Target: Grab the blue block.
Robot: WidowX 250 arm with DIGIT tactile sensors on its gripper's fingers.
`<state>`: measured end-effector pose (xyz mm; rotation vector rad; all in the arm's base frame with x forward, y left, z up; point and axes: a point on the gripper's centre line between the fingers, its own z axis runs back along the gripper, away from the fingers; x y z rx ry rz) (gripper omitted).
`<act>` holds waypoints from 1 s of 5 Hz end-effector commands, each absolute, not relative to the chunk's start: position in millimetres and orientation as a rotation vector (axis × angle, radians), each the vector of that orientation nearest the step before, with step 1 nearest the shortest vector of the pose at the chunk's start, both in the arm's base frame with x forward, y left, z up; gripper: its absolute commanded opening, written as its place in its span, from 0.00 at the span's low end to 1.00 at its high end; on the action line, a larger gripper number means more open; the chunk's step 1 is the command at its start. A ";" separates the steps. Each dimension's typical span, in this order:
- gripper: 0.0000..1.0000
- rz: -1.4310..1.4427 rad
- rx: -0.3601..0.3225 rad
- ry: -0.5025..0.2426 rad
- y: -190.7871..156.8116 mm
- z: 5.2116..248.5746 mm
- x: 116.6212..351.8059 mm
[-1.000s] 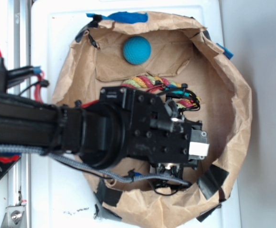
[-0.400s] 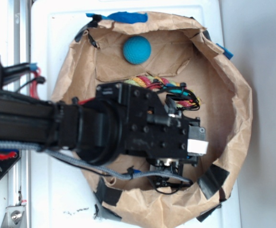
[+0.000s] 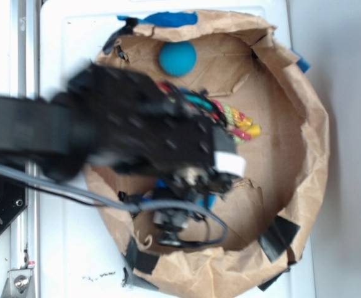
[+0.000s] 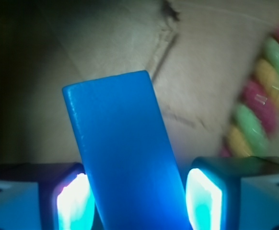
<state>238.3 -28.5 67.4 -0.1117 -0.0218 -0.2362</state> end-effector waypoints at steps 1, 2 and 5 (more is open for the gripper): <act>0.00 -0.123 -0.178 -0.094 -18.0 153.8 228.4; 0.00 0.056 -0.100 -0.164 -12.7 172.2 236.1; 0.00 0.184 -0.088 -0.187 -10.1 178.3 239.9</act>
